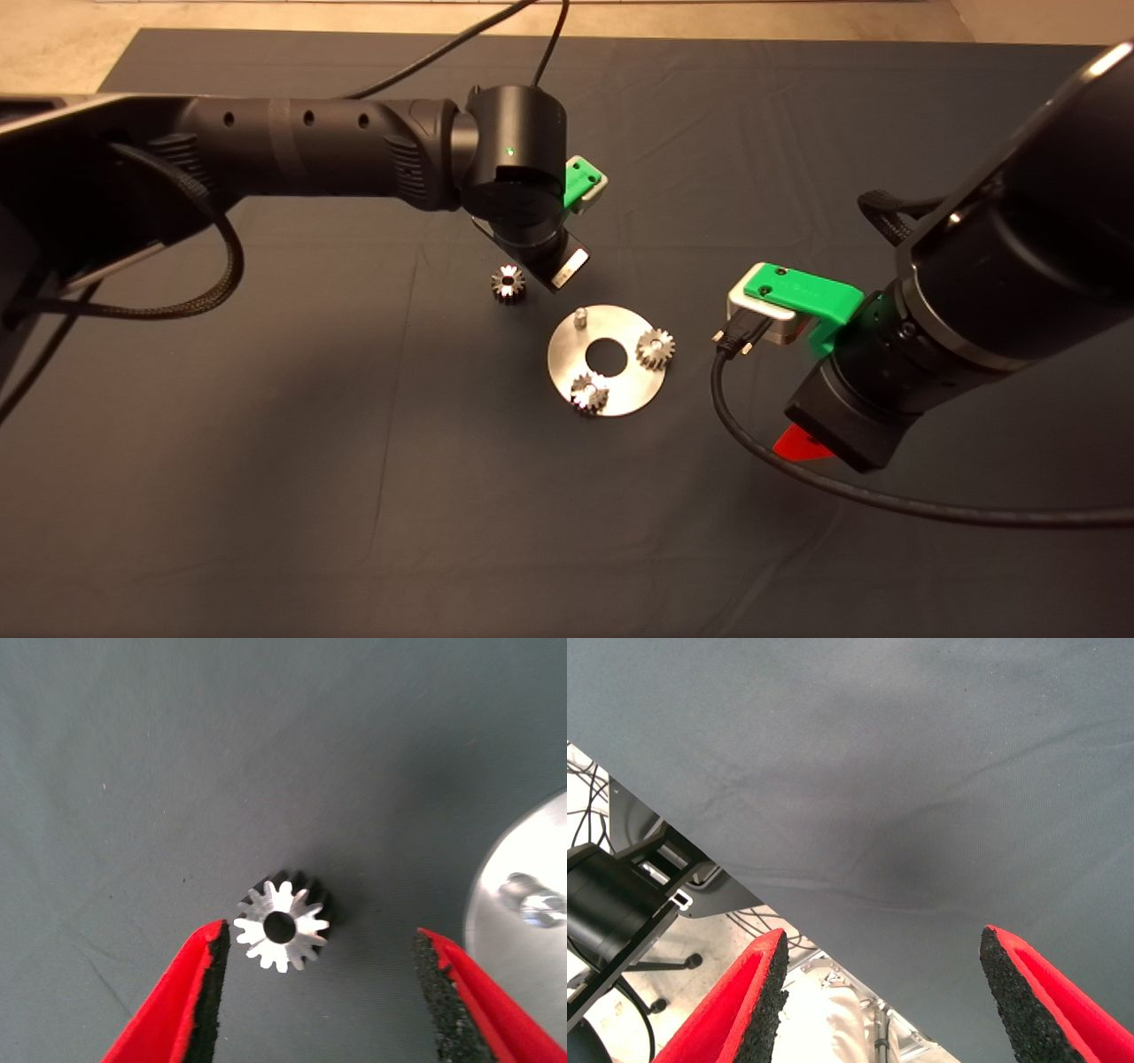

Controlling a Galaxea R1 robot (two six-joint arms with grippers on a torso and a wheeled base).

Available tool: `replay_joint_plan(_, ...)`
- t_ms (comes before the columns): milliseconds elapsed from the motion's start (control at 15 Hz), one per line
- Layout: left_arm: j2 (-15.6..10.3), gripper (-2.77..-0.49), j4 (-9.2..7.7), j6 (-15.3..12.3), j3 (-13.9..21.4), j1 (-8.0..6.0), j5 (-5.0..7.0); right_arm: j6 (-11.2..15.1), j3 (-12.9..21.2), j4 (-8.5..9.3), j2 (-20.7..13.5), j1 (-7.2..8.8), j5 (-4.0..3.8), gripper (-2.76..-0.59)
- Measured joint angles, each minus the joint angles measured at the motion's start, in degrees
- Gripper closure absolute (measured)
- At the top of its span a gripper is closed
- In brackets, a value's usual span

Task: Install three planetary gears onto the carrier pins

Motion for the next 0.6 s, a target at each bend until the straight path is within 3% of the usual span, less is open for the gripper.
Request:
replay_joint_plan(200,-0.96,-1.48,0.83,2.43,-2.19,1.66,0.00,0.02,0.00,0.01,-0.01,0.02,0.01,-1.60)
replay_joint_plan(600,-1.90,-1.69,1.27,3.94,-3.17,3.53,0.00,0.02,0.02,0.06,-0.01,0.00,0.01,-1.60)
